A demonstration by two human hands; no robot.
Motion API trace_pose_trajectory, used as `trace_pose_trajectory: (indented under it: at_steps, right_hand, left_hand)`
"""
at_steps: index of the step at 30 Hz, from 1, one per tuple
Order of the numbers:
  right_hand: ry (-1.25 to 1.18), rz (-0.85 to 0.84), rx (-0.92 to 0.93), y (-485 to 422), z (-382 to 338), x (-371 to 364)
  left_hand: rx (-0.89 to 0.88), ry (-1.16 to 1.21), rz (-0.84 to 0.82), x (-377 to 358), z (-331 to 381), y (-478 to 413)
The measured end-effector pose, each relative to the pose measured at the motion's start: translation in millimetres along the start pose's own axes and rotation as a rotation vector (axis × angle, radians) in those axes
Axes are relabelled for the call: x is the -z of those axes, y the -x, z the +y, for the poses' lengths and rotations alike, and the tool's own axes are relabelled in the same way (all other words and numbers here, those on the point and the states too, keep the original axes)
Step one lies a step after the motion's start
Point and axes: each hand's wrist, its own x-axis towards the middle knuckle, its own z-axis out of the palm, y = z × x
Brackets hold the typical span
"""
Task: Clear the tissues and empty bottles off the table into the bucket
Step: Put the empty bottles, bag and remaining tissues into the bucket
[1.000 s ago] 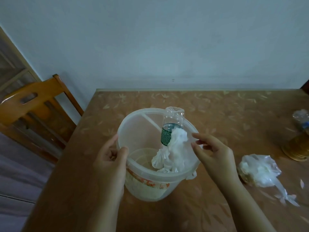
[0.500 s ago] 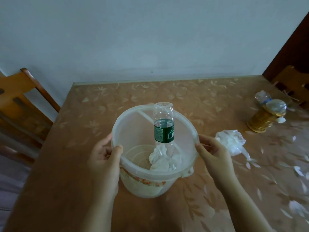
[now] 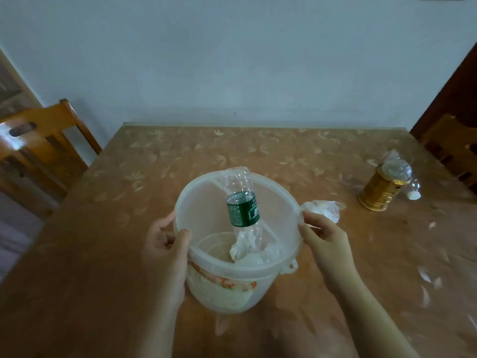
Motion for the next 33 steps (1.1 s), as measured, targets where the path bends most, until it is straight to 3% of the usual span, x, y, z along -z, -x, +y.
trace_pose_trajectory:
  at_steps: [10,27,33]
  right_hand:
    - [0.015,-0.089,0.004,-13,6,62]
    - [0.000,-0.195,-0.054,-79,21,39]
    - [0.224,-0.173,0.037,-117,47,68]
  left_hand:
    - [-0.007,0.016,0.092,-39,1,59]
    - [-0.086,-0.002,0.160,-67,1,1]
    - [-0.061,0.050,0.245,-79,0,-2]
